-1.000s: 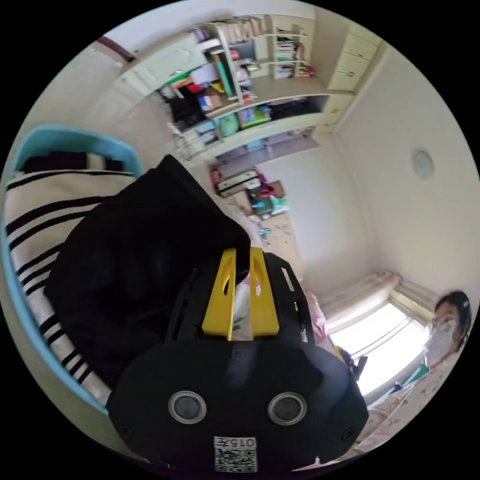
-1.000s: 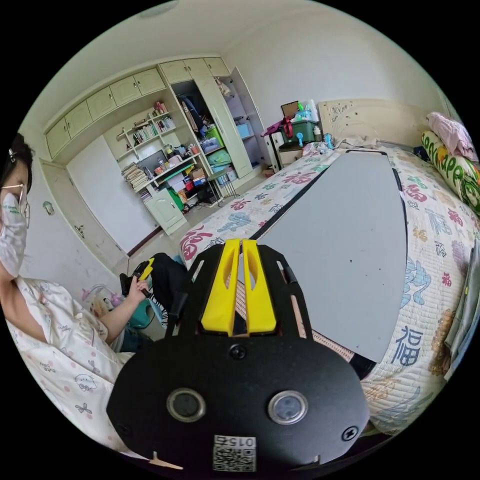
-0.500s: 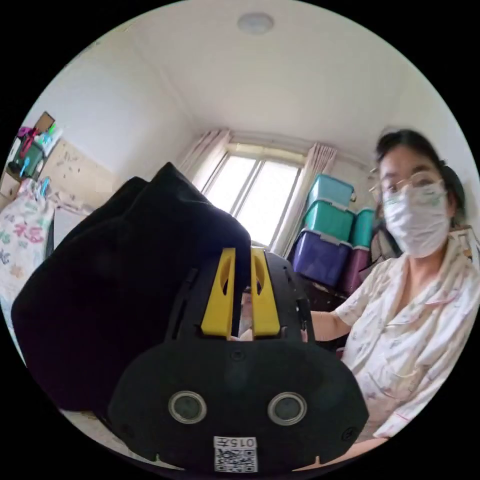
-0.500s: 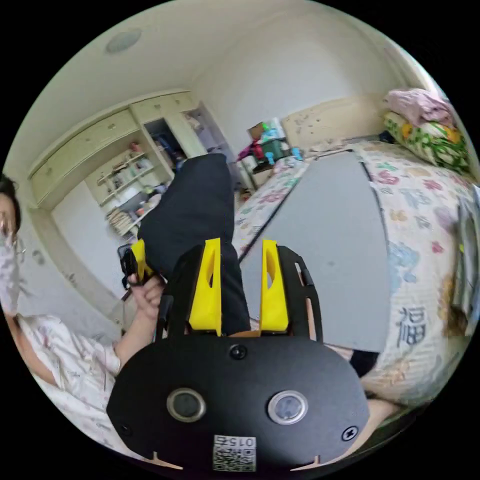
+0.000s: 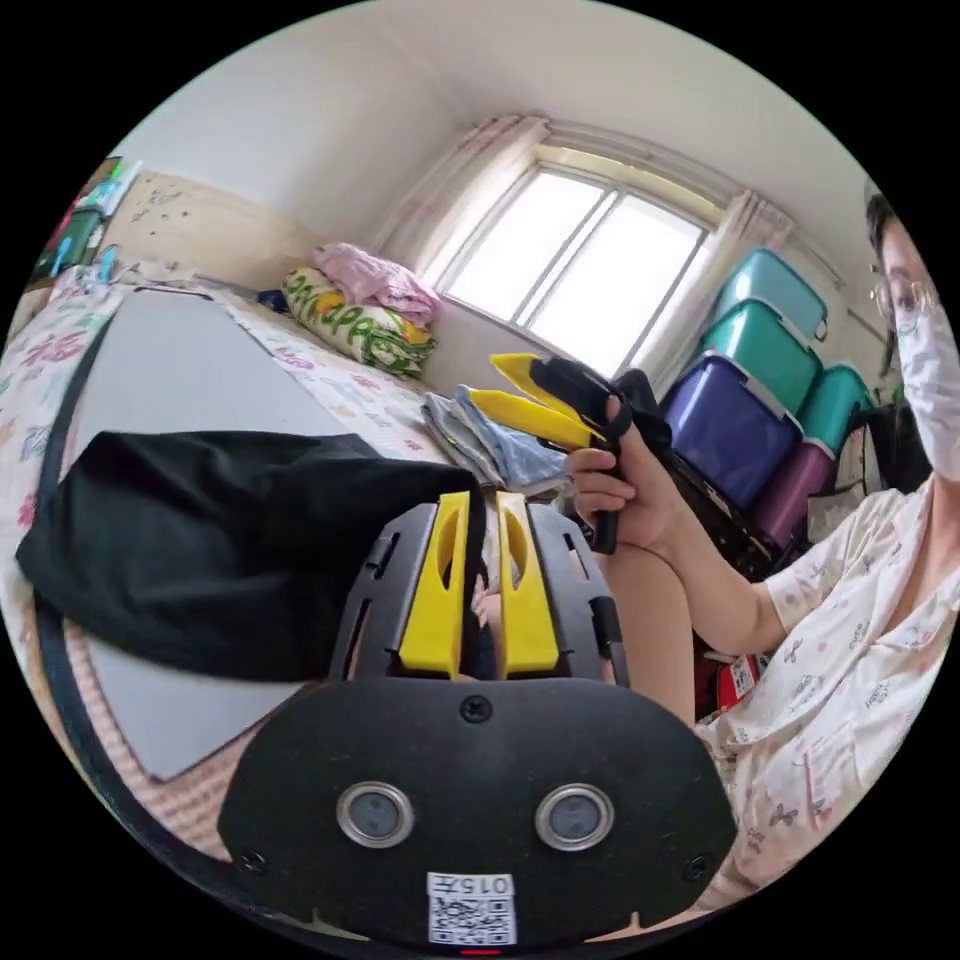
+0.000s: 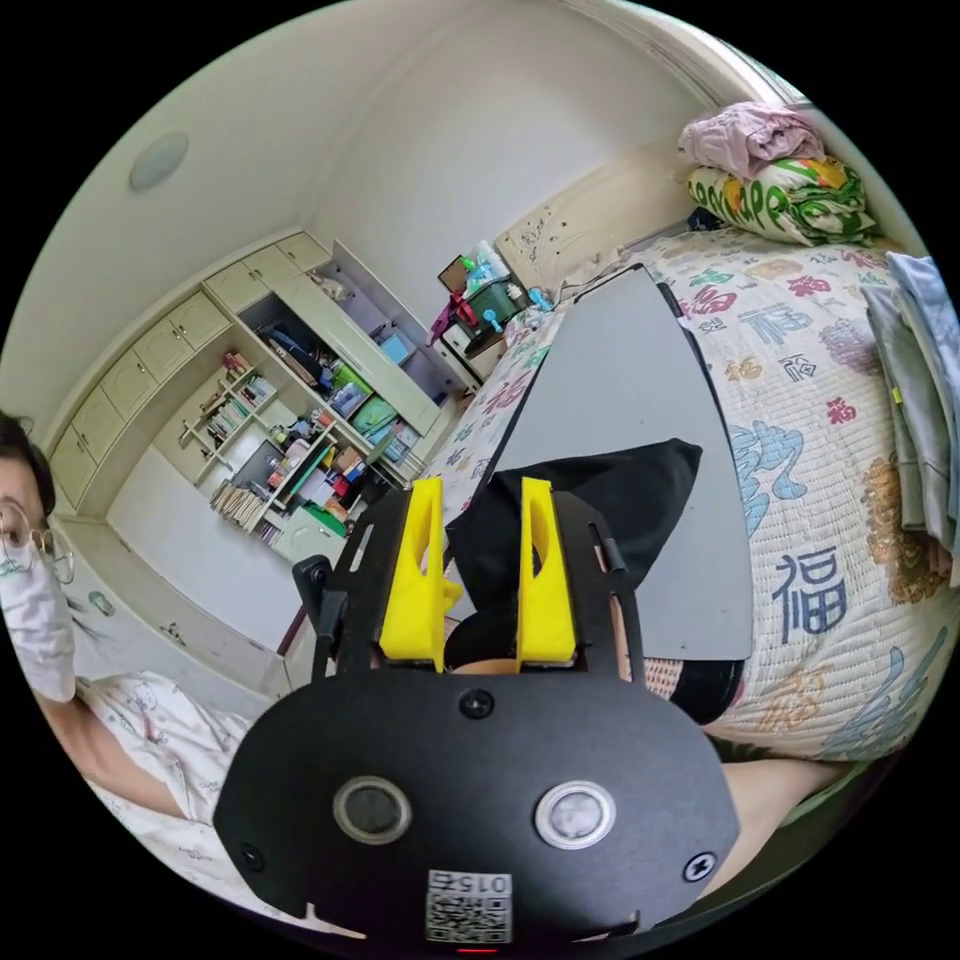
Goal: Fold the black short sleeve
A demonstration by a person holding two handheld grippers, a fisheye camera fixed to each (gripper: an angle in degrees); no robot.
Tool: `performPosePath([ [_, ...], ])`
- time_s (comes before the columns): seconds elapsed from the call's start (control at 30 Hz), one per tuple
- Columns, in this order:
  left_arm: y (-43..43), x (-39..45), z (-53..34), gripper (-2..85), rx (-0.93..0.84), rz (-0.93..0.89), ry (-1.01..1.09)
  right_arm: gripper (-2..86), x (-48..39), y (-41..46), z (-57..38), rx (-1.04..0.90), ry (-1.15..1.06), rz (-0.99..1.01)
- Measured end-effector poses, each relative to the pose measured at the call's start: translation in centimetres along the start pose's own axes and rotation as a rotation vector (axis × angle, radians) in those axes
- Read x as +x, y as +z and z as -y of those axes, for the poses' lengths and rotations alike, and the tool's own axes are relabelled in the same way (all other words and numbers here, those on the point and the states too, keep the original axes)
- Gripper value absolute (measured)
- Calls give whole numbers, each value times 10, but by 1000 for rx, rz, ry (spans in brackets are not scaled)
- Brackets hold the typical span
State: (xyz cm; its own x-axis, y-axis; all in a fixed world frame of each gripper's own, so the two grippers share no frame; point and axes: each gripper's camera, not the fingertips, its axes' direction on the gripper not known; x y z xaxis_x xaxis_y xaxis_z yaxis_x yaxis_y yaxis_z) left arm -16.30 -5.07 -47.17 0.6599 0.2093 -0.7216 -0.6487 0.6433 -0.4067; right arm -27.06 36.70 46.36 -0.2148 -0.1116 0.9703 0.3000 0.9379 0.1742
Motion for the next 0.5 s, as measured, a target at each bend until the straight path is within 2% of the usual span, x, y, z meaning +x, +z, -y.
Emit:
performPosePath([
  [0.03, -6, -6, -5, 80, 16, 67, -38, 114, -1, 0, 3, -8, -6, 10],
  [0.1, -21, -24, -28, 148, 59, 359, -174, 112, -4, -1, 14, -26, -30, 52],
  [0.17, -13, -33, -40, 162, 24, 437, -182, 111, -6, -2, 21, -32, -31, 72],
  [0.3, 36, -64, -47, 159, 34, 317, -216, 108, -12, -6, 39, -48, -42, 94],
  [0.4, 87, -95, -48, 155, -19, 436, -297, 107, -17, -5, 52, -75, -43, 84],
  [0.5, 128, -108, -49, 108, -40, 426, -283, 107, -23, -6, 65, -91, -45, 49],
])
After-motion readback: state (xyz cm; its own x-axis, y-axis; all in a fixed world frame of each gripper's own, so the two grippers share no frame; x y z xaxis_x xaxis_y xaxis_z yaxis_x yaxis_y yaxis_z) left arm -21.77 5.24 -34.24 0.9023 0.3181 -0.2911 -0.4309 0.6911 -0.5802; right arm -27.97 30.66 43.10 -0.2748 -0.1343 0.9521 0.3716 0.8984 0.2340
